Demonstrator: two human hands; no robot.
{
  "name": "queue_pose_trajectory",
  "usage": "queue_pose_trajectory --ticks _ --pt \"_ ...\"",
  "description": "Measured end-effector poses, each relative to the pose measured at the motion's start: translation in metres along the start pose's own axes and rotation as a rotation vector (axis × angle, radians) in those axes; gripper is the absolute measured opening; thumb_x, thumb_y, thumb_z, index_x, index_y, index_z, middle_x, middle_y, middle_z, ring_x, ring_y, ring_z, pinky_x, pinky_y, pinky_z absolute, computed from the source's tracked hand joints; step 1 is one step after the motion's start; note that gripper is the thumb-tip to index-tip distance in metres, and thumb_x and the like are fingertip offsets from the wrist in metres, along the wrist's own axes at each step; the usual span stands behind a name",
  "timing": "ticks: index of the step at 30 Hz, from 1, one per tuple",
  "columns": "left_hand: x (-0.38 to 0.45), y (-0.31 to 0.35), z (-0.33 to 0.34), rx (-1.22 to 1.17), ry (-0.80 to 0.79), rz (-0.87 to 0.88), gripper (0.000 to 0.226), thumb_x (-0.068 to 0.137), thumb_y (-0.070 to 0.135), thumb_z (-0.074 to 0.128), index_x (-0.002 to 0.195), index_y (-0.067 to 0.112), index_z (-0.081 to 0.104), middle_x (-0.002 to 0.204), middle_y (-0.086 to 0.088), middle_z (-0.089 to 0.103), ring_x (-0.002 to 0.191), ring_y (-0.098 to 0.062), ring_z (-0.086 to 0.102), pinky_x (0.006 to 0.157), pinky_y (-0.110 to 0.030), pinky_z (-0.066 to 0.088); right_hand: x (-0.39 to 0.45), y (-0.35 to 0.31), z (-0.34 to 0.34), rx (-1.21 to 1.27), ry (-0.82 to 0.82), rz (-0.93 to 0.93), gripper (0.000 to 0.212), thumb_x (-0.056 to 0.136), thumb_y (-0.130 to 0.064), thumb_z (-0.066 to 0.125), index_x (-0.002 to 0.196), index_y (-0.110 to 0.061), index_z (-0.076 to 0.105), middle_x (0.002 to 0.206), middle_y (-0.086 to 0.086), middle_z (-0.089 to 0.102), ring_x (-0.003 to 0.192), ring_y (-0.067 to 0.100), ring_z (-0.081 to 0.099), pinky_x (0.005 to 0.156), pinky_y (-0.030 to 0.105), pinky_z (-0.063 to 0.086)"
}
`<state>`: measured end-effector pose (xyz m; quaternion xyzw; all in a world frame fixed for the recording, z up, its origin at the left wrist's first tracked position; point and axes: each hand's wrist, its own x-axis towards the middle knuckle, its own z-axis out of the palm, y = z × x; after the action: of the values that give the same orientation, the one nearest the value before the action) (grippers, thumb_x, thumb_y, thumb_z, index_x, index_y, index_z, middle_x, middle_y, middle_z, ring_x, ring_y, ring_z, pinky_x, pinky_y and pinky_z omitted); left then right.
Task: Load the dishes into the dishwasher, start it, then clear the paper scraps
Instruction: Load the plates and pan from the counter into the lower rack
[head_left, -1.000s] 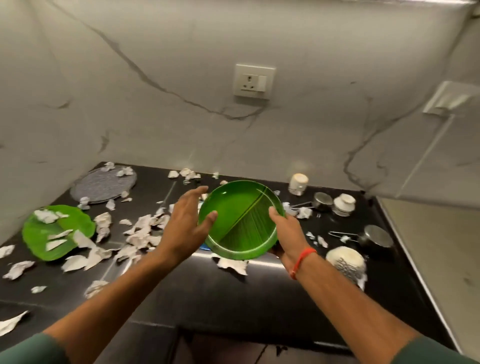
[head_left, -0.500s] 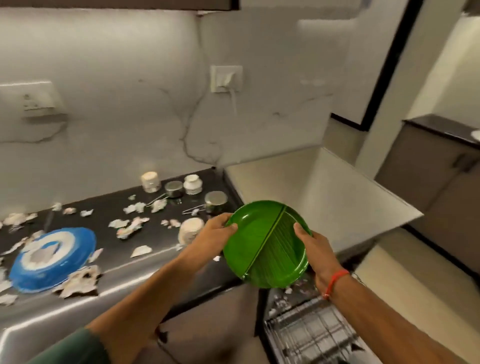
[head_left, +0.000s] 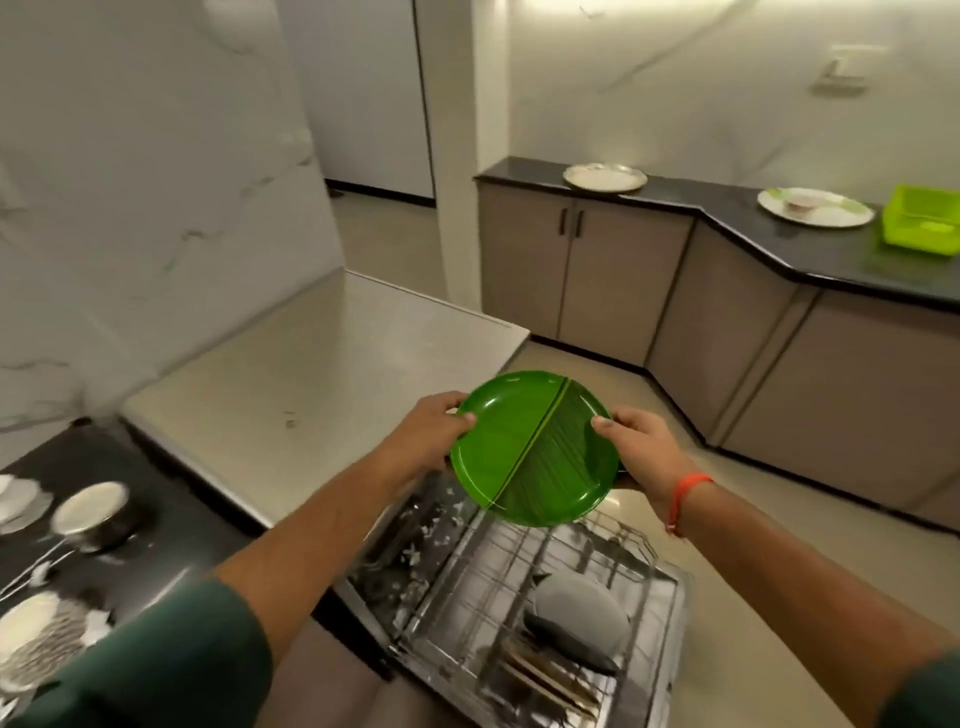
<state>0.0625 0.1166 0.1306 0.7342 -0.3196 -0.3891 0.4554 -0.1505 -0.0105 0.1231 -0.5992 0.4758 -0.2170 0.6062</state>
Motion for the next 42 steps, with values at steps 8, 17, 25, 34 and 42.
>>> queue_pose_trajectory --ticks 8,17,25,34,42 --pt "0.094 -0.028 0.072 0.093 -0.257 -0.085 0.018 0.105 0.011 0.049 0.118 0.014 0.061 0.095 -0.006 0.071 0.073 -0.012 0.069 0.050 -0.026 0.057 0.051 0.058 -0.040 -0.026 0.209 0.146 0.017 0.102 -0.017 0.052 0.114 -0.010 0.063 0.097 0.016 0.070 0.073 0.024 0.068 0.056 0.034 0.058" --pt "0.167 -0.066 0.142 0.298 -0.399 -0.021 0.017 0.098 0.006 0.053 0.106 0.018 0.061 0.081 -0.007 0.072 0.081 -0.028 0.073 0.074 -0.049 0.063 0.086 0.138 -0.079 -0.203 0.363 0.200 0.020 0.088 -0.029 0.056 0.076 -0.034 0.072 0.087 0.006 0.074 0.089 0.028 0.072 0.084 0.053 0.058" --pt "0.211 -0.075 0.194 0.471 -0.321 0.093 0.029 0.094 -0.002 0.051 0.111 0.020 0.061 0.083 0.001 0.073 0.063 -0.014 0.064 0.045 -0.020 0.046 0.145 0.177 -0.112 -0.194 0.452 0.204 0.022 0.094 -0.015 0.062 0.111 -0.018 0.076 0.072 -0.013 0.063 0.062 0.000 0.052 0.071 0.023 0.046" --pt "0.281 -0.155 0.237 0.812 -0.281 0.159 0.030 0.090 0.014 0.064 0.114 0.032 0.069 0.114 0.009 0.072 0.096 -0.018 0.068 0.081 -0.035 0.057 0.212 0.265 -0.109 -0.424 0.385 0.251 0.027 0.094 -0.011 0.059 0.111 -0.022 0.076 0.099 0.001 0.074 0.090 0.016 0.064 0.084 0.022 0.045" --pt "0.342 -0.270 0.278 0.873 -0.325 0.063 0.029 0.095 0.014 0.063 0.117 0.032 0.067 0.110 0.007 0.074 0.091 -0.018 0.069 0.084 -0.042 0.060 0.268 0.380 -0.084 -0.515 0.358 0.371 0.030 0.092 -0.012 0.058 0.113 -0.023 0.076 0.107 0.006 0.075 0.097 0.025 0.067 0.086 0.022 0.046"
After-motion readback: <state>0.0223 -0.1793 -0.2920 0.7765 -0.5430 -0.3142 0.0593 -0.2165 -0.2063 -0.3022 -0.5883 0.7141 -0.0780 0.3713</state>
